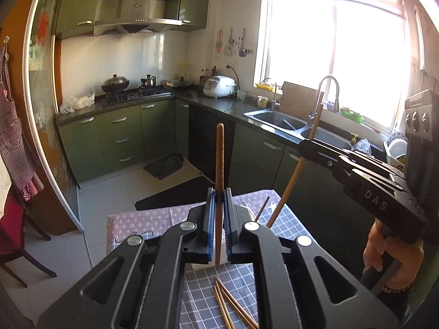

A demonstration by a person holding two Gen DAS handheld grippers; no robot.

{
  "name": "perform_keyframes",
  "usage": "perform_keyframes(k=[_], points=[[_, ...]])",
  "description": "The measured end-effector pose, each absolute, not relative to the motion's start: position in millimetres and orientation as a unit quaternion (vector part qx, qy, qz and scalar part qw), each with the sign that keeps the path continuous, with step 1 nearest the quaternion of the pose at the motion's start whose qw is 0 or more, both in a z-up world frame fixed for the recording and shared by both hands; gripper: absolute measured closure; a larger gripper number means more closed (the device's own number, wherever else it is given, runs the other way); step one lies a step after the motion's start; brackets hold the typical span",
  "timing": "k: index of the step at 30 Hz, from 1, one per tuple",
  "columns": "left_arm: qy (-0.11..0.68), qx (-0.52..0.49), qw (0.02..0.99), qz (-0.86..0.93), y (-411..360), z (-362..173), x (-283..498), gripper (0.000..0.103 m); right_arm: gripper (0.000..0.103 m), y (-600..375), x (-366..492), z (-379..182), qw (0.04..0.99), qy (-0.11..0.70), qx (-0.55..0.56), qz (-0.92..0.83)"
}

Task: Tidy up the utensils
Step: 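Drop the chopsticks into the holder by opening both tools, then move both open tools back over the remaining chopsticks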

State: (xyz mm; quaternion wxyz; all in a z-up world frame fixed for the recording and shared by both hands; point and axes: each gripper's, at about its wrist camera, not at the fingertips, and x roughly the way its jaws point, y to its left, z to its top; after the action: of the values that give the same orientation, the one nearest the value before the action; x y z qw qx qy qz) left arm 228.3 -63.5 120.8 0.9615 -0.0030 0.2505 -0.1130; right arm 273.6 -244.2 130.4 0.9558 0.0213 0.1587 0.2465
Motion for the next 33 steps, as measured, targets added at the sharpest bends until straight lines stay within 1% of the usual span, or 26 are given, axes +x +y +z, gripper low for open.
perform_keyframes(k=[4, 7, 15, 21, 23, 25, 26, 27, 28, 29, 30, 31, 33], points=[[0.227, -0.006, 0.969, -0.097, -63.3, 131.9, 249.5, 0.097, 0.097, -243.3, 300.4, 143.8, 0.966, 0.136, 0.025, 0.22], [0.231, -0.005, 0.969, -0.089, -66.9, 123.1, 274.8, 0.097, 0.097, -237.2, 324.5, 134.6, 0.967, 0.148, 0.019, 0.209], [0.304, -0.007, 0.949, -0.081, -68.5, 55.4, 323.7, 0.097, 0.096, -210.8, 355.9, 67.1, 0.956, 0.207, -0.005, 0.208], [0.344, 0.0, 0.936, -0.077, -65.5, 24.4, 332.1, 0.097, 0.096, -205.3, 360.0, 44.4, 0.952, 0.223, -0.007, 0.211], [0.347, 0.0, 0.935, -0.078, -62.8, 22.5, 330.9, 0.095, 0.096, -206.9, 354.4, 47.4, 0.953, 0.216, -0.007, 0.211], [0.343, -0.003, 0.936, -0.078, -59.9, 26.2, 326.3, 0.089, 0.096, -210.2, 342.9, 55.0, 0.955, 0.204, -0.002, 0.217], [0.341, -0.003, 0.937, -0.079, -59.3, 28.8, 323.4, 0.088, 0.096, -213.1, 333.7, 58.6, 0.956, 0.196, 0.0, 0.22], [0.337, -0.004, 0.938, -0.08, -58.9, 32.1, 318.7, 0.087, 0.094, -216.6, 322.3, 63.4, 0.957, 0.187, 0.0, 0.223], [0.334, -0.006, 0.939, -0.081, -58.3, 35.0, 313.2, 0.086, 0.088, -219.0, 312.0, 65.8, 0.958, 0.179, 0.001, 0.225], [0.332, -0.007, 0.939, -0.083, -58.5, 37.2, 307.2, 0.084, 0.086, -222.4, 298.4, 67.9, 0.958, 0.172, 0.0, 0.227], [0.332, -0.006, 0.939, -0.084, -58.9, 38.3, 300.5, 0.081, 0.084, -225.9, 286.1, 67.5, 0.959, 0.167, 0.0, 0.23], [0.334, -0.004, 0.939, -0.085, -59.0, 37.7, 293.7, 0.077, 0.084, -230.2, 275.1, 65.6, 0.959, 0.163, 0.0, 0.232], [0.345, -0.005, 0.935, -0.087, -60.5, 30.4, 279.6, 0.076, 0.084, -238.3, 255.0, 54.5, 0.959, 0.166, -0.002, 0.229]])
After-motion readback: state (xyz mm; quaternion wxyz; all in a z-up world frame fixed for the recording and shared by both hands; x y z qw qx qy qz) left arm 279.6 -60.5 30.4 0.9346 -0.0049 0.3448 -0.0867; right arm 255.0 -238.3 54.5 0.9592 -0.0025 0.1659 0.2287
